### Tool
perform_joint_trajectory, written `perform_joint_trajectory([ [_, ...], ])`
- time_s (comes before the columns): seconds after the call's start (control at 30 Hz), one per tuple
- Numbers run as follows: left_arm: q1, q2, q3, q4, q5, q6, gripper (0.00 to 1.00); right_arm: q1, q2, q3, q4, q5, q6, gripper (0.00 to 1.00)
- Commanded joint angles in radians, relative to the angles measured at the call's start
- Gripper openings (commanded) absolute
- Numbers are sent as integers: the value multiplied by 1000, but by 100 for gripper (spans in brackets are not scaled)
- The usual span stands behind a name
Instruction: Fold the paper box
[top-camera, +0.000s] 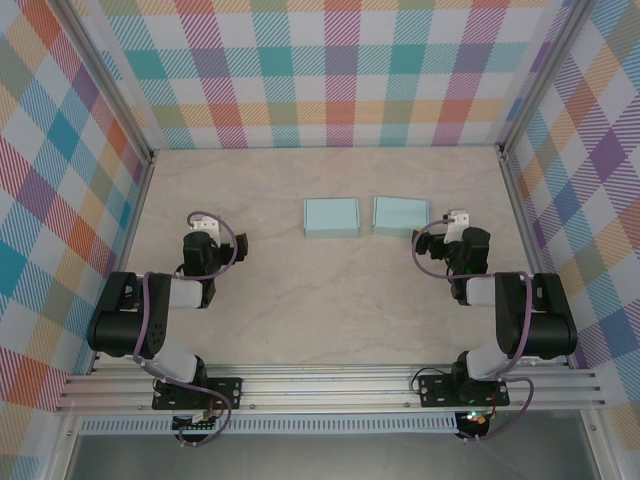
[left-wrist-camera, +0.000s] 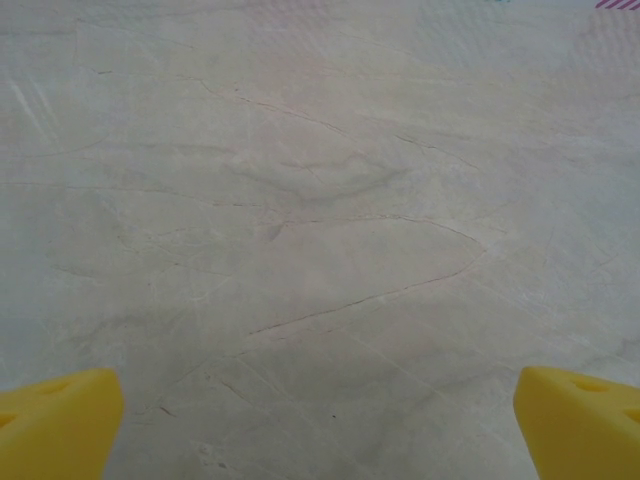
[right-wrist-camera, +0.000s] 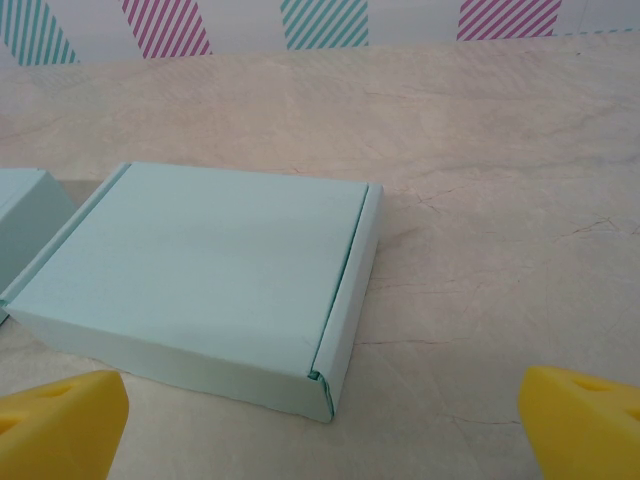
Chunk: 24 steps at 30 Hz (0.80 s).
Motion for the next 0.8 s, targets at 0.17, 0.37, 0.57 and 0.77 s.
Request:
perform_joint_trajectory([
  [0.17,-18,4,4,18,-34,-5,100,-3,10,8,3,-13,10,100],
  [0.37,-19,6,4,19,-37,-3,100,-3,10,9,3,-12,10,100],
  [0.57,-18,6,4,18,-36,-3,100,-3,10,10,3,-12,12,100],
  [0.77,-18,5,7,15,-38,-3,100,-3,10,10,3,-12,10,100],
])
